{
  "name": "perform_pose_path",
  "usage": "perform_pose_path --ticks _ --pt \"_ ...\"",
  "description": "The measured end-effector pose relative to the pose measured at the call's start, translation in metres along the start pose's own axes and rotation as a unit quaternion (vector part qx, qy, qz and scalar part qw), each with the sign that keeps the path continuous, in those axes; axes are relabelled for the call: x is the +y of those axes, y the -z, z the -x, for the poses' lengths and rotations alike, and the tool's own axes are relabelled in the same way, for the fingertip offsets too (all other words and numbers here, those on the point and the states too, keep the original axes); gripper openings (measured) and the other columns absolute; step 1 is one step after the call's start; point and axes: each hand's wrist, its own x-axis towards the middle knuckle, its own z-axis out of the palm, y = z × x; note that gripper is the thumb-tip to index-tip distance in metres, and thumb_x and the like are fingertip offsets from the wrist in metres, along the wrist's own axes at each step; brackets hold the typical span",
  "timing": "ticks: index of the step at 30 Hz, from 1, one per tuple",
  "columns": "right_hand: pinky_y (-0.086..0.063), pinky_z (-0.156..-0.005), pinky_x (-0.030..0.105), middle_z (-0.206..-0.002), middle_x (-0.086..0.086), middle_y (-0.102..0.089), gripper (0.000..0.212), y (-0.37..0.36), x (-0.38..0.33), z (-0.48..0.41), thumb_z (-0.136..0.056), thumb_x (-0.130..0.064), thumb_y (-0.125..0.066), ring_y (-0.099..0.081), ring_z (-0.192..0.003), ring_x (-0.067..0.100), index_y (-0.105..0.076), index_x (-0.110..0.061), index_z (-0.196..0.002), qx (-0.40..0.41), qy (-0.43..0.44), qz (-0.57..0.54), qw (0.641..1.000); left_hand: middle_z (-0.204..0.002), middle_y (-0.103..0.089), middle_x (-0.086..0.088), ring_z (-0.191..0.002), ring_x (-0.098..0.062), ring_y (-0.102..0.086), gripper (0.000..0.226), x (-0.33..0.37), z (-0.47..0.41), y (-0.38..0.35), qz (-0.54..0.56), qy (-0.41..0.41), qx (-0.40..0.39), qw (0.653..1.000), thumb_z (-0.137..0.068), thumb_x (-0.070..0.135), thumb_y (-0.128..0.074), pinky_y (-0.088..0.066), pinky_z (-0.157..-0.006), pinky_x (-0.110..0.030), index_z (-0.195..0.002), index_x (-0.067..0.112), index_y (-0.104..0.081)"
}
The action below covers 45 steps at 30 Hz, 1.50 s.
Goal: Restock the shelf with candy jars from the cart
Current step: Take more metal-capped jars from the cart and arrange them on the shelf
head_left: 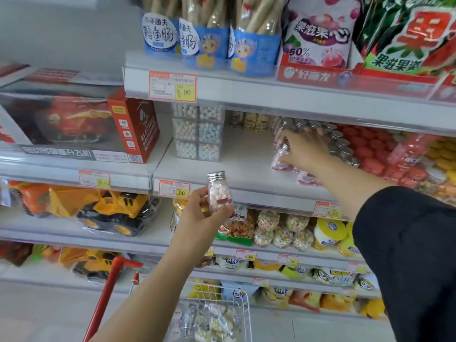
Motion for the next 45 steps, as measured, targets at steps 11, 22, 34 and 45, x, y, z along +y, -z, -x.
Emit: perform_pose_path --ticks 11,22,34,45 --pt "-0.025 -0.11 0.047 -0.126 0.0 -0.064 0.044 -0.008 0.015 -0.016 -0.08 -0.038 -0.076 -0.05 -0.126 0.028 -0.058 -0.027 -0.119 0.061 -0.032 0.074 0.995 -0.098 -0.068 0.012 -0.076 0.006 -0.065 0.047 0.002 -0.004 -0.012 -0.006 0.008 -0.006 1.0 -0.088 0.031 -0.072 -0.045 -0.057 -0.006 -0.128 0.027 -0.048" --pt "-0.024 -0.111 0.049 -0.131 -0.001 -0.061 0.051 -0.016 0.019 -0.019 -0.081 -0.044 -0.074 -0.05 -0.128 0.028 -0.057 -0.025 -0.125 0.09 -0.031 0.066 0.993 -0.098 -0.068 0.013 -0.08 0.001 -0.068 0.045 0.001 -0.009 -0.017 0.003 0.012 -0.007 1.0 -0.087 0.03 -0.073 -0.05 -0.067 -0.014 -0.126 0.029 -0.05" --pt "-0.053 -0.071 0.029 -0.104 -0.014 -0.065 0.043 0.039 -0.052 0.101 -0.077 -0.051 -0.077 -0.063 -0.073 0.012 -0.062 -0.037 -0.115 -0.165 0.126 -0.451 0.868 -0.114 -0.06 0.011 -0.092 0.0 -0.061 0.045 -0.001 -0.023 -0.041 -0.116 -0.061 -0.044 0.99 -0.086 0.028 -0.074 -0.045 -0.063 -0.006 -0.116 0.043 -0.044" --pt "-0.046 -0.074 0.026 -0.098 -0.014 -0.065 0.023 0.03 0.011 0.03 -0.08 -0.031 -0.078 -0.061 -0.083 0.007 -0.063 -0.029 -0.097 -0.004 0.013 -0.257 0.966 -0.165 -0.011 0.007 -0.153 -0.021 -0.004 0.074 -0.003 -0.043 -0.041 -0.419 -0.144 -0.05 0.895 -0.097 0.041 -0.055 -0.02 -0.123 -0.045 -0.157 0.032 -0.013"
